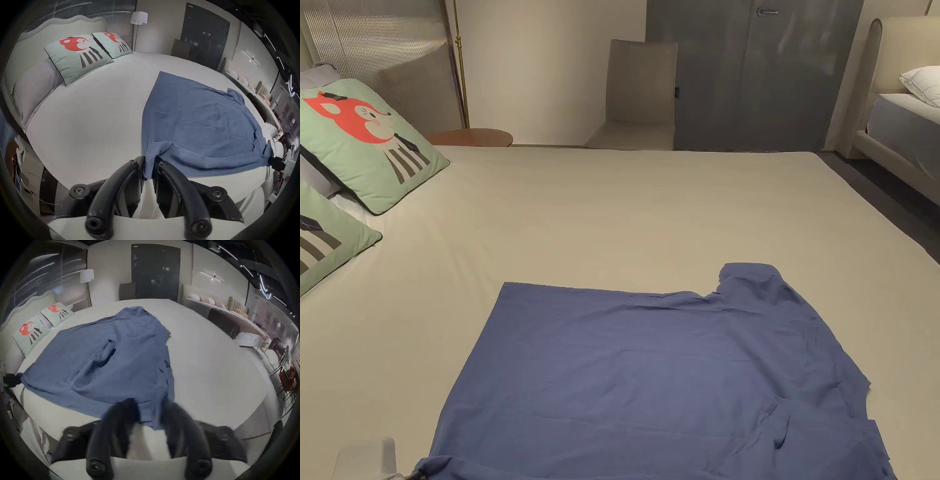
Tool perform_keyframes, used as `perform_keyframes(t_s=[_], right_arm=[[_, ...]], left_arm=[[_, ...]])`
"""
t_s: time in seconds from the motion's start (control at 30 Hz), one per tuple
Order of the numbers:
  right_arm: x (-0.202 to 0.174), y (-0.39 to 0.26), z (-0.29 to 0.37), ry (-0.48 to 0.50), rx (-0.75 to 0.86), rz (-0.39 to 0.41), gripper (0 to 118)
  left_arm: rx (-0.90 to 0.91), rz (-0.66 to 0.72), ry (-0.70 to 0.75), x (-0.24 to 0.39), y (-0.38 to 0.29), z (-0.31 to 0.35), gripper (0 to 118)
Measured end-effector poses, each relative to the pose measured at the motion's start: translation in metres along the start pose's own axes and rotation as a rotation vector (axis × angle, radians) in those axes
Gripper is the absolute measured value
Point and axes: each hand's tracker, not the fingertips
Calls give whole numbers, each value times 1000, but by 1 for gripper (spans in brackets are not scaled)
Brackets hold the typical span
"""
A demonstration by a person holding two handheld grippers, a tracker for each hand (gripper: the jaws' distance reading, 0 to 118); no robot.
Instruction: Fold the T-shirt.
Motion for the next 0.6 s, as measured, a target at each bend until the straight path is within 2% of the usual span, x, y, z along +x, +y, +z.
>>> perform_keyframes(t_s=[0.07,0.13,0.23,0.47,0.6], right_arm=[[-1,1,4,7,22,-3,4],[-2,3,7,38,40,38,3],[-1,10,17,35,67,51,3],[13,57,39,43,212,-93,3],[19,94,23,23,232,-119,3]], left_arm=[[1,8,-4,-1,0,2,7],[6,10,-5,0,3,5,7],[23,22,-13,2,11,11,7],[84,65,-61,7,64,14,7],[94,55,-50,17,110,-14,7]])
